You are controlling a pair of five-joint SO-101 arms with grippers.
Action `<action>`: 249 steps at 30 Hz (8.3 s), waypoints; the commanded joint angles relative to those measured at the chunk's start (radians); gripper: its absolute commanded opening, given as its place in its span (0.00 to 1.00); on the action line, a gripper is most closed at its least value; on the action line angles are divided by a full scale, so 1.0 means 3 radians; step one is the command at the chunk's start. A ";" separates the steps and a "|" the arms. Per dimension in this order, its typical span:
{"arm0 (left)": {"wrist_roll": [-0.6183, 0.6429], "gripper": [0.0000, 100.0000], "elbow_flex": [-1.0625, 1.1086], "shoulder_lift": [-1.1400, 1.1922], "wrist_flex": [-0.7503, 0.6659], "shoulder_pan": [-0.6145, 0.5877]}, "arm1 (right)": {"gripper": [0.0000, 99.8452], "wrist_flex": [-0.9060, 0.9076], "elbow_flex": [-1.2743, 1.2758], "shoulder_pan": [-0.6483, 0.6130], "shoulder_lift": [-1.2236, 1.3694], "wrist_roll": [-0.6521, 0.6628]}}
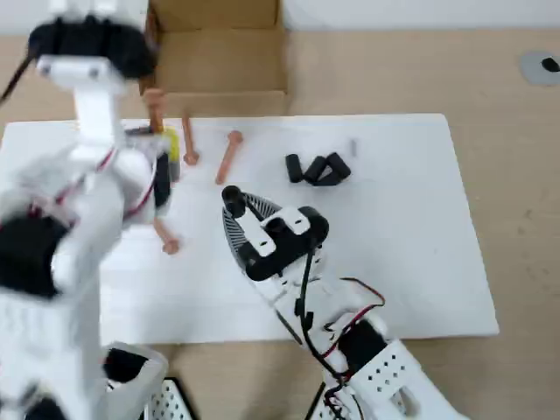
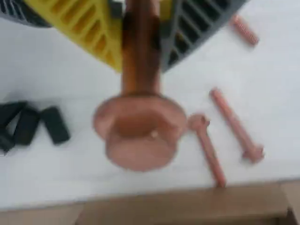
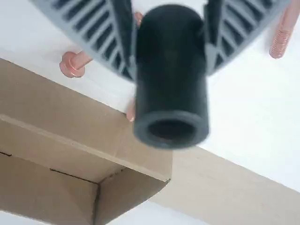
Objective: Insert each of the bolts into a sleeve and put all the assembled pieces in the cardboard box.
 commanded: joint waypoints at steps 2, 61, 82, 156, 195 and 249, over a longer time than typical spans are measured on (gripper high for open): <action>-0.0020 0.01 0.1862 -0.1281 -0.1335 0.0046 | 0.01 -0.0066 -0.0176 -0.0028 -0.0069 0.0015; 0.0757 0.01 0.4117 -0.3035 -0.3033 0.0788 | 0.01 -0.0066 -0.0090 -0.0018 -0.0069 0.0015; 0.0435 0.01 0.4245 -0.3041 -0.3498 0.0665 | 0.01 -0.0066 -0.0090 -0.0018 -0.0069 0.0005; 0.0026 0.10 0.4557 -0.3041 -0.3411 0.0823 | 0.01 -0.0066 -0.0090 -0.0013 -0.0069 0.0015; 0.0491 0.18 0.3145 -0.3030 -0.2163 -0.1033 | 0.01 -0.0072 -0.0453 0.0253 0.0079 0.0097; -0.0471 0.18 0.3948 -0.2417 -0.1483 -0.1248 | 0.22 0.1289 -1.0769 0.1297 0.9950 0.0496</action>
